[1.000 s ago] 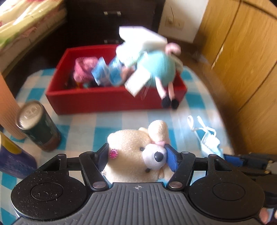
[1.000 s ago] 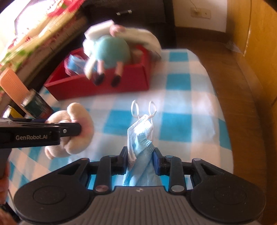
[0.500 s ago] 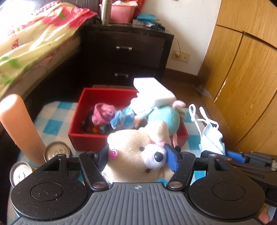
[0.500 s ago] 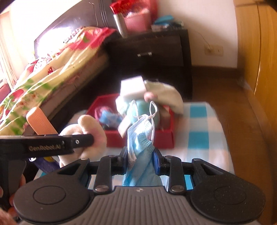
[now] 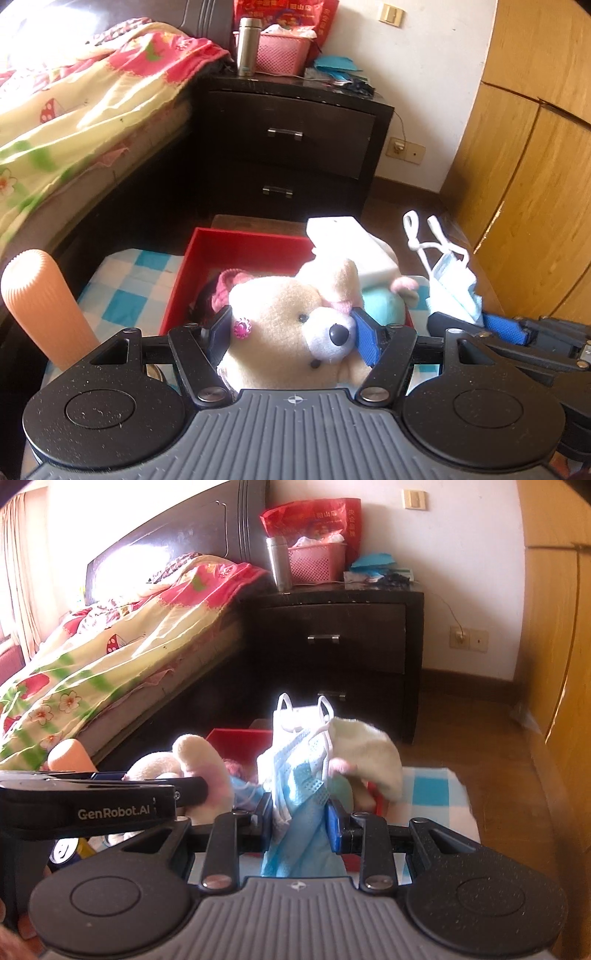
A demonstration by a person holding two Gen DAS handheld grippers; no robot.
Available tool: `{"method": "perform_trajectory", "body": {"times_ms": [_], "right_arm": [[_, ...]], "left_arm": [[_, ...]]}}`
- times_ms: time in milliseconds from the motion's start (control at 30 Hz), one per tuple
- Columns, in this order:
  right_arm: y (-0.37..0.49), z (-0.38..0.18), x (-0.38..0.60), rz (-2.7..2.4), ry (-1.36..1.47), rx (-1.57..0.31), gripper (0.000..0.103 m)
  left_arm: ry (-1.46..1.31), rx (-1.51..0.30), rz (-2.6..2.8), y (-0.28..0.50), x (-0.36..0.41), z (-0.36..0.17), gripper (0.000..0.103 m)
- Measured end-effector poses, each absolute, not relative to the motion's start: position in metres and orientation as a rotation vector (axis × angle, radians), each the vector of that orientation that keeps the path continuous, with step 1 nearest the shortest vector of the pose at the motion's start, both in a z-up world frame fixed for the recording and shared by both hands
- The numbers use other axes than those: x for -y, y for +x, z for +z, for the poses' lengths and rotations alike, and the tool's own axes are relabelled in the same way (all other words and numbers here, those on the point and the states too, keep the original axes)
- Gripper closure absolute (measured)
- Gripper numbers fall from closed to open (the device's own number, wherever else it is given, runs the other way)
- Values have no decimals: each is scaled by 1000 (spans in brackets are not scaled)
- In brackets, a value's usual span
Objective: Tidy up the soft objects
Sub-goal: 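Lift and carry the teddy bear and the blue mask over the red box with both tools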
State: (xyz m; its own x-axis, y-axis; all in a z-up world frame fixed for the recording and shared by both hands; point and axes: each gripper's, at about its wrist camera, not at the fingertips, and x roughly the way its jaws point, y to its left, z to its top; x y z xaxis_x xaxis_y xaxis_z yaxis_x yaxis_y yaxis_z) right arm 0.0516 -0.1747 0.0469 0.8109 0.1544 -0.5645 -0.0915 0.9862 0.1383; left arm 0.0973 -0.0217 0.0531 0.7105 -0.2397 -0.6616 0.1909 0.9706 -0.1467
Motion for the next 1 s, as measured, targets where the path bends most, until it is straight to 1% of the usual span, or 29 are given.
{"method": "perform_trajectory", "body": {"times_ms": [533, 767, 1000], "right_arm": [[76, 52, 168, 38, -52, -542, 96], [103, 56, 168, 60, -5, -519, 96], [145, 42, 161, 87, 15, -534, 96]], "left_arm": [[-88, -733, -216, 122, 24, 51, 37], [-94, -718, -173, 150, 18, 50, 37], [-121, -709, -137, 188, 13, 39, 37]]}}
